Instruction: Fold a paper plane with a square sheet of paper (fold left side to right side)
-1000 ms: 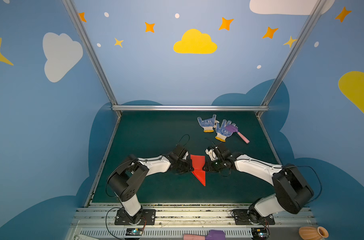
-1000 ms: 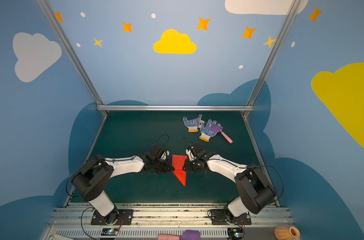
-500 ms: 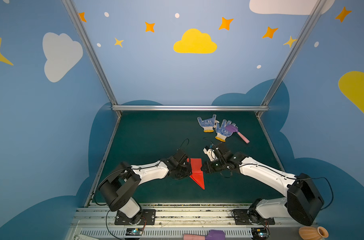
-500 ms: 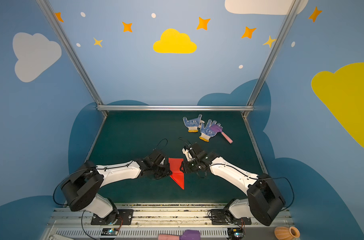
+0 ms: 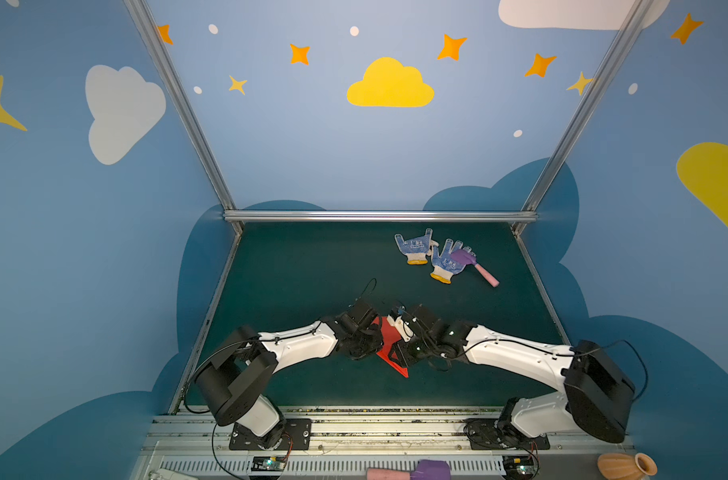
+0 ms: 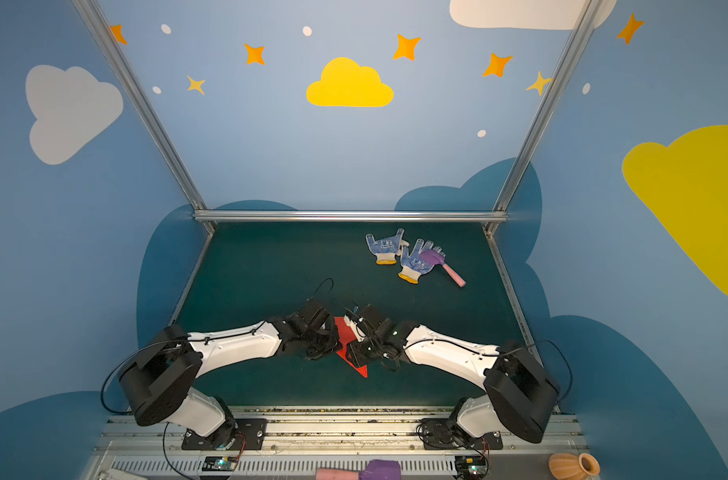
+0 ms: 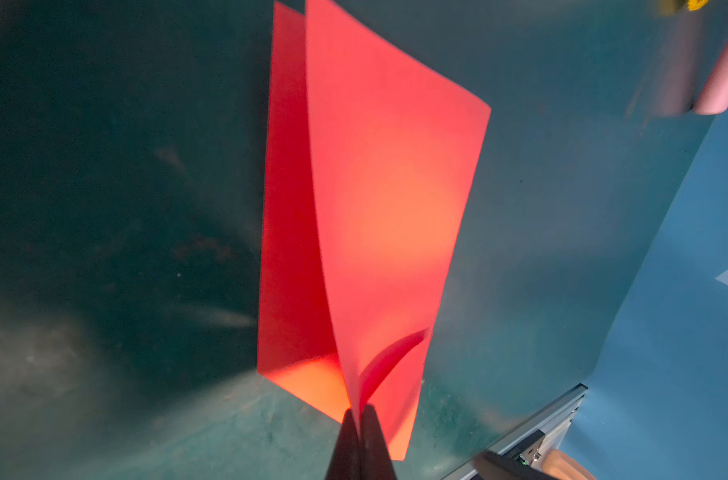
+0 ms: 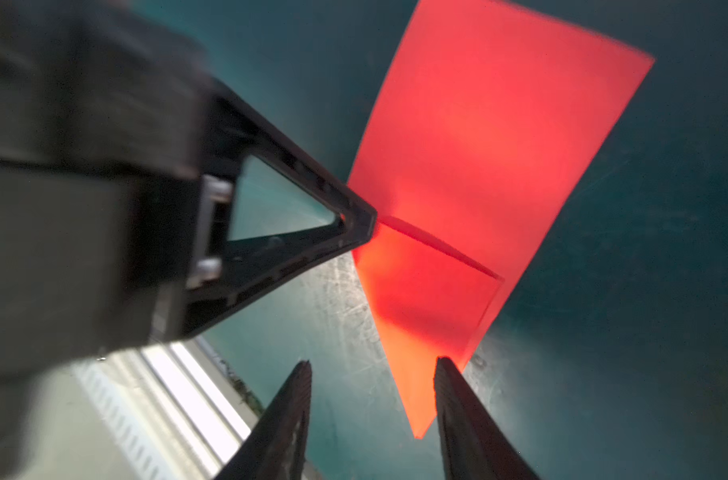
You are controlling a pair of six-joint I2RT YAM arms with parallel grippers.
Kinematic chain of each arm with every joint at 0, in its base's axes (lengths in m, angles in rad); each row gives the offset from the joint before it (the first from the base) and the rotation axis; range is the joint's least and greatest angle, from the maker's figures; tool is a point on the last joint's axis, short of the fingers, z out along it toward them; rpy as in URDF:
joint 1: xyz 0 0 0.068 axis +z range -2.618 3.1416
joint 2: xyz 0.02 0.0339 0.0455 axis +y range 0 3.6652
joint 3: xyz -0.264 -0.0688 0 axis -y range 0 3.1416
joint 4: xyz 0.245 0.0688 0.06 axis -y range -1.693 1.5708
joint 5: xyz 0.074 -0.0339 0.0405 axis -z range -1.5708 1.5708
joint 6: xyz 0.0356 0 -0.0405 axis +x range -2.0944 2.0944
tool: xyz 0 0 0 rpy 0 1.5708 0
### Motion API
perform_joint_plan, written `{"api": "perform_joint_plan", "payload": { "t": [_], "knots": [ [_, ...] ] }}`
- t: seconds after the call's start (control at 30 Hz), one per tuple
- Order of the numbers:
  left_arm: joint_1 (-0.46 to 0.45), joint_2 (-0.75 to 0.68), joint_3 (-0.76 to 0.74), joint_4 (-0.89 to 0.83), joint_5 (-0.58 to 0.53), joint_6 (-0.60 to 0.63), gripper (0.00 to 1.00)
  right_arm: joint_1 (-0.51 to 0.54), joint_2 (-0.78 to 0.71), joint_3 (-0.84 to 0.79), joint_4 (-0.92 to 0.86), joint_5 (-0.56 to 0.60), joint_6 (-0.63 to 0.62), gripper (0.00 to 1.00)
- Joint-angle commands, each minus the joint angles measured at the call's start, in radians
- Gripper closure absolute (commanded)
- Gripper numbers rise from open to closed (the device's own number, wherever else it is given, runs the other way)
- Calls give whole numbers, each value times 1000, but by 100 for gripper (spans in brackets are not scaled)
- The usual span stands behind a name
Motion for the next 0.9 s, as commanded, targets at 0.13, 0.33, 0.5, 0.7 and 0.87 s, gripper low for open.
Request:
{"api": "perform_joint_plan", "payload": {
  "t": [0.13,0.33,0.5,0.7,0.87],
  "knots": [
    [-2,11,32,-21,13,-19,96,47,75,13,51,107,19,55],
    [-2,16,41,-18,23,-26,96,53,112,19,68,133,32,59],
    [-2,20,46,-22,27,-24,96,56,130,19,63,163,44,65],
    [-2,17,48,-27,27,-25,96,61,124,2,67,176,57,71],
    [1,17,47,-28,25,-23,96,65,115,-15,69,181,66,72]
  ]
}}
